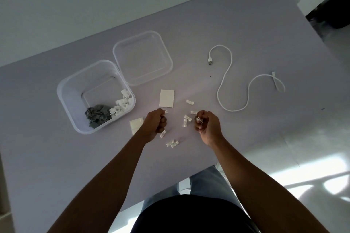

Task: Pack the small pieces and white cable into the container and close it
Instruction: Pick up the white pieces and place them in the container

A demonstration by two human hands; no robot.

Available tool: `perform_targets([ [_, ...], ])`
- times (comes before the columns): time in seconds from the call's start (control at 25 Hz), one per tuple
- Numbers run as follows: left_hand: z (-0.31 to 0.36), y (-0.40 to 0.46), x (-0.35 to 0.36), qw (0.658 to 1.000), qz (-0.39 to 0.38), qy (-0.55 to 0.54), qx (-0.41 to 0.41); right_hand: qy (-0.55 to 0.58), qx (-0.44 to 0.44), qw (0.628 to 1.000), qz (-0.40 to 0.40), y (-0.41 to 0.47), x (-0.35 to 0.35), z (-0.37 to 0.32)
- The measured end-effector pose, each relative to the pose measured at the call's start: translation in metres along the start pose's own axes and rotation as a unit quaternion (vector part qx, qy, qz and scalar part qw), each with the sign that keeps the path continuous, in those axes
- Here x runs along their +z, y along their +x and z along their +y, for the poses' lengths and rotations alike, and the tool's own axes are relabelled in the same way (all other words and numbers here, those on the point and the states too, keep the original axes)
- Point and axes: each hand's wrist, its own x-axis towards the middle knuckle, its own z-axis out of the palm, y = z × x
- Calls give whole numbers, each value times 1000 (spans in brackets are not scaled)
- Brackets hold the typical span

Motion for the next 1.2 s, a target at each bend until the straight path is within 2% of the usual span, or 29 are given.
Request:
perform_targets([
  [0.12, 6, -9, -2, 991, -88, -93, -33, 13, 14, 1000, -8, 1, 3, -7],
  [0.28, 14, -15, -5, 975, -171, -136, -46, -13, 14, 1000, 22, 7, 5, -10],
  [0.36, 16, -13, -6, 973, -174, -142, -58, -49, -14, 998, 29, 10, 3, -8],
  [0.44, 15, -11, -7, 978, -145, -119, -86, -71, -36, 996, 40, 12, 0, -7],
  [0.56, 11, -9, -9, 988, -97, -77, -97, 5, -20, 999, 31, 10, -4, -8],
  [0.64, 7, -9, -11, 996, -50, -9, -71, 71, 5, 997, 23, 9, -7, -7],
  [0.68, 4, -8, -12, 997, -12, 74, -35, 69, 10, 997, 33, 9, -7, -6],
  [0.72, -1, -6, -14, 981, 37, 189, 12, 35, 9, 998, 51, 9, -8, -5],
  [0.8, -10, -4, -15, 901, 119, 405, 102, -110, -35, 989, 96, 12, -10, -3],
  [0.84, -14, -7, -14, 870, 132, 460, 120, -208, -84, 968, 114, 13, -11, -1],
  [0.92, -22, -14, -10, 840, 126, 509, 137, -416, -198, 879, 124, 18, -15, 1],
  [1.0, -31, -19, -7, 815, 126, 544, 158, -536, -245, 804, 73, 19, -15, 4],
  [1.08, -40, -21, -7, 795, 142, 560, 186, -585, -259, 768, 38, 24, -21, 9],
  [1.2, -47, -23, -7, 792, 150, 553, 210, -598, -293, 745, 45, 28, -26, 12],
])
